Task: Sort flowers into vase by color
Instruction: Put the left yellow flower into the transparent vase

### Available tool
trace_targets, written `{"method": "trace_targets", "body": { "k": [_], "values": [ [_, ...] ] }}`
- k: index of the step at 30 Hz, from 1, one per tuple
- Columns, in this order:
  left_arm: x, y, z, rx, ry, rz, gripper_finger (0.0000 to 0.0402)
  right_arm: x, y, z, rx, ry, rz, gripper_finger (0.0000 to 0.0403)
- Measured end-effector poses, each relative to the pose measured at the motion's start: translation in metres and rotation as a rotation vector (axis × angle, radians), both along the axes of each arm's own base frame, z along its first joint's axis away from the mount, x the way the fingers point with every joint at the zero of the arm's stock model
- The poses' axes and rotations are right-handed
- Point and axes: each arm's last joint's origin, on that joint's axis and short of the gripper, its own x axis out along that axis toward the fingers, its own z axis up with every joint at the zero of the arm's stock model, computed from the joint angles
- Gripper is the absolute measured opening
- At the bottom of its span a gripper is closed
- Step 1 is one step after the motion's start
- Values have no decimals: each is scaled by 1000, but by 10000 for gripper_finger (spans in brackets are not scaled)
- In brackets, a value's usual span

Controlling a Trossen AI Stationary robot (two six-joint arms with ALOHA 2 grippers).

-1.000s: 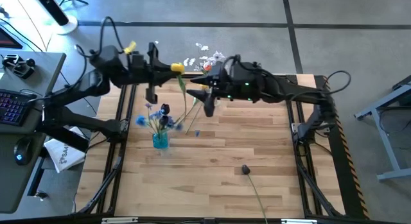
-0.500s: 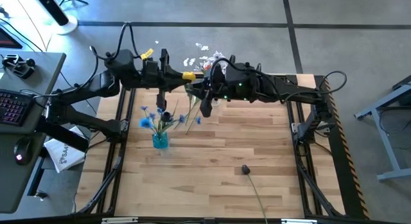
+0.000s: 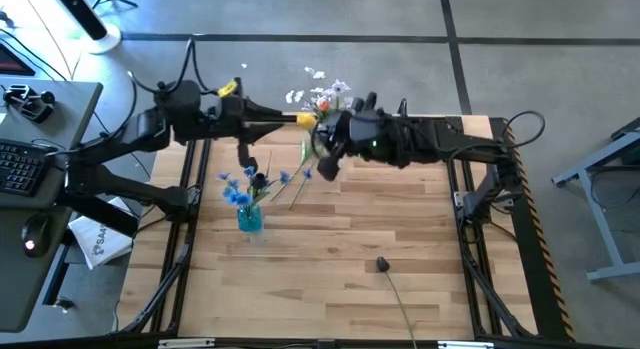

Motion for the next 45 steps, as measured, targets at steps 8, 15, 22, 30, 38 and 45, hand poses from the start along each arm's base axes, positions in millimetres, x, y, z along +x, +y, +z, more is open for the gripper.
{"method": "trace_targets", "body": {
  "k": [8,15,22,30,38,45],
  "values": [
    [-21,-4,-2,-56,61,44,130,-12,19,-23,-140,53,-140,2],
    [-30,-6,-5,-86,100,49,131,-39,-5,-34,-135,-280,-96,1],
    [-31,-6,-6,-107,115,53,131,-56,-36,-49,-204,-411,-159,0],
    [-31,-6,-9,-162,129,69,131,-48,-60,-71,-217,-322,-177,0],
    [-28,-3,-13,-172,149,157,131,-38,-82,-91,-222,-215,-147,0],
    [-21,1,-19,-195,185,252,131,-29,-101,-110,-154,-169,-169,6]
  ]
}}
